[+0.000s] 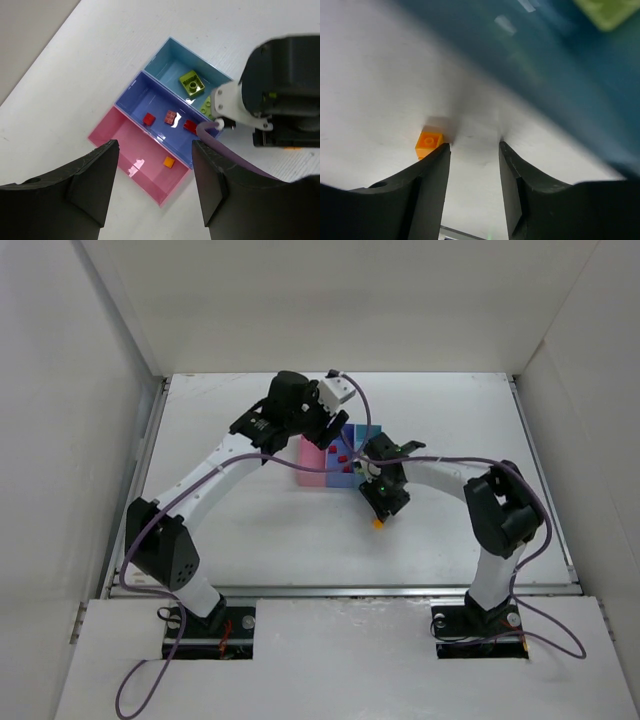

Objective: Sort the legos into containers by color

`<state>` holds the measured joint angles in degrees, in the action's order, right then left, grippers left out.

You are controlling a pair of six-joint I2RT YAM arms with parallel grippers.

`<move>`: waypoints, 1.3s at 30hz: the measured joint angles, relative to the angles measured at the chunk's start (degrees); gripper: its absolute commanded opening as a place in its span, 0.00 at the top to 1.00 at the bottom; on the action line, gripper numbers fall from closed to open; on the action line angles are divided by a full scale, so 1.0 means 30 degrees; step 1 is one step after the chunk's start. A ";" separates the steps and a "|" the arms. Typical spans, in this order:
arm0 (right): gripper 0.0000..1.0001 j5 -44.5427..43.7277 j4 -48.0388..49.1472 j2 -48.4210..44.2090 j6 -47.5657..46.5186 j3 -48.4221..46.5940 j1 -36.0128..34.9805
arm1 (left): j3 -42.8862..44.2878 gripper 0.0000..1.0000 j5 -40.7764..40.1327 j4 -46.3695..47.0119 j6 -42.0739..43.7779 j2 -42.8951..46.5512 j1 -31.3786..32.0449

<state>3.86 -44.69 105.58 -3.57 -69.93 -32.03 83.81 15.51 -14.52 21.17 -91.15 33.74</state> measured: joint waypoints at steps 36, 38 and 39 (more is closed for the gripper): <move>0.50 0.1188 0.3045 -0.3410 0.2761 0.2929 -0.2667 | 0.1705 0.46 0.0750 -0.4116 0.0765 0.1880 0.0138; 0.50 0.1246 0.3045 -0.3322 0.3111 0.3300 -0.2732 | 0.1406 0.46 0.0597 -0.3876 0.0641 0.2251 0.0138; 0.51 0.1297 0.3038 -0.3315 0.3242 0.3366 -0.2732 | 0.1166 0.46 0.0510 -0.3810 0.0554 0.2433 0.0138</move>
<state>7.75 -35.57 95.64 6.15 -59.83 -40.23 87.31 17.04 -25.96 22.83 -83.85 34.15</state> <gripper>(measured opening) 0.503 0.541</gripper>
